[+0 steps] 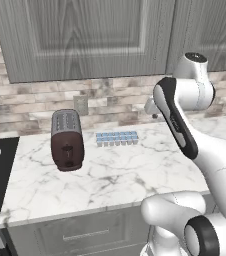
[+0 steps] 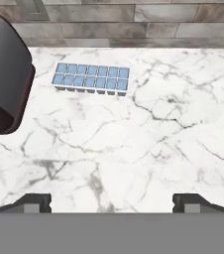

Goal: Pick the spray and sponge from the cabinet and place them on the counter.

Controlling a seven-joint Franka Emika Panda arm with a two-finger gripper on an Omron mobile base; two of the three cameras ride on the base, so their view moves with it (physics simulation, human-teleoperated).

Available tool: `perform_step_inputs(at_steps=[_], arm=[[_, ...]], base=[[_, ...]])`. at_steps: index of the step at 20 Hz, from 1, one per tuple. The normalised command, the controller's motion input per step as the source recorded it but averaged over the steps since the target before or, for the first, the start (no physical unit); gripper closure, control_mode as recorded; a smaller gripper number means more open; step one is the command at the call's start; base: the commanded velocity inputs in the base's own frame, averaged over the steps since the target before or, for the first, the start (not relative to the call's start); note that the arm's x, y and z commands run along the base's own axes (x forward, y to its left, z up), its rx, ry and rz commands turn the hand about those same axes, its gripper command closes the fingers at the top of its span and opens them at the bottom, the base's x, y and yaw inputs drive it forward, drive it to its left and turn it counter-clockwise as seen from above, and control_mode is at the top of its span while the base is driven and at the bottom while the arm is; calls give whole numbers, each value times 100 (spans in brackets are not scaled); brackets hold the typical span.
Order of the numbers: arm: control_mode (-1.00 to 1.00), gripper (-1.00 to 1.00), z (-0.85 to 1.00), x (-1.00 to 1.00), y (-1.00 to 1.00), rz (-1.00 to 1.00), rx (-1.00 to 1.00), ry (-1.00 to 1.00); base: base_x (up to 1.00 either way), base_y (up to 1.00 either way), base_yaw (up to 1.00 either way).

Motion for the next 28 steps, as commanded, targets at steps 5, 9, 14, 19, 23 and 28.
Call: perform_step_inputs(at_steps=[5,9,14,19,23,28], arm=[[-100,-100,19,-26,-40,-5,0,-10],[-100,-100,21,-23,-34,-4,0,-13],[-100,-100,27,-22,-32,-3,0,-17],[-100,-100,31,-17,-20,0,2,-22],[-100,-100,30,-18,-6,0,2,-25],[-100,-100,33,-33,-1,0,0,-29]], base=[[0,0,0],[0,0,0],[0,0,0],[0,0,0],[0,0,0],[0,0,0]])
